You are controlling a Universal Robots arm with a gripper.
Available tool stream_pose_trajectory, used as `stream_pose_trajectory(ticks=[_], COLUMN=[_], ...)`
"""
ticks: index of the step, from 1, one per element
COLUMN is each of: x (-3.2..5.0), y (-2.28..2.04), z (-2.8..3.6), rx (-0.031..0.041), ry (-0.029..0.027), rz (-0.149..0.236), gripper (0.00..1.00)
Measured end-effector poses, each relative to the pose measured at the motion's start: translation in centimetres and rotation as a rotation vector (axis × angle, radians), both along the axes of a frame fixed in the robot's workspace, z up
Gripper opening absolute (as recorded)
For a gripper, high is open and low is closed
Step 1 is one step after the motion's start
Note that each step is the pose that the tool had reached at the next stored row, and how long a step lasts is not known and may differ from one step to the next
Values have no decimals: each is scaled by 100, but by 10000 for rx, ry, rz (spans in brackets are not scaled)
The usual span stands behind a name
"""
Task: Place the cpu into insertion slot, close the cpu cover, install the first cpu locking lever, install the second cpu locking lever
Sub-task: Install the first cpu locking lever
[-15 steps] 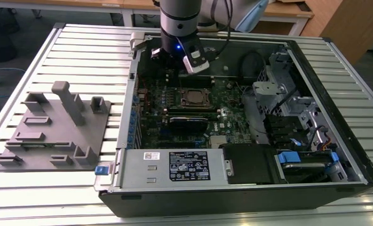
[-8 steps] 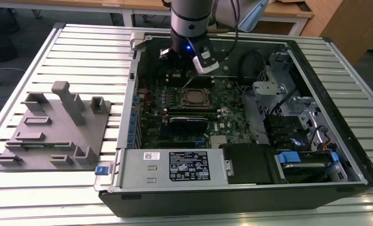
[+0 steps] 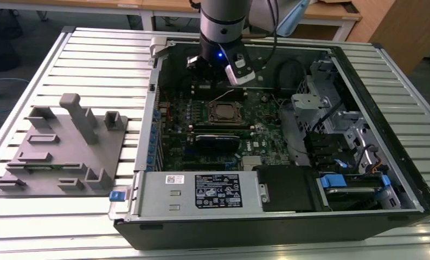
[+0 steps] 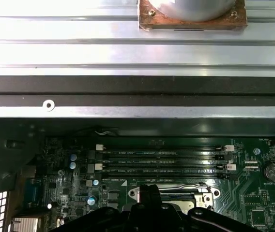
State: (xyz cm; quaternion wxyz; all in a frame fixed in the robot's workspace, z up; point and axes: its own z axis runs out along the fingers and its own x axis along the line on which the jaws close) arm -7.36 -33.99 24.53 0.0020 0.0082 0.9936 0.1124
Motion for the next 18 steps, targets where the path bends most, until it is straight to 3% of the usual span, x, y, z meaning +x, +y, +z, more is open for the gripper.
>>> stream_pose_trajectory(ticks=[4, 18], x=[3, 45], y=[6, 12], z=[-25, -31], rx=[-75, -76], ry=[2, 1], rz=[1, 0], gripper=[11, 11])
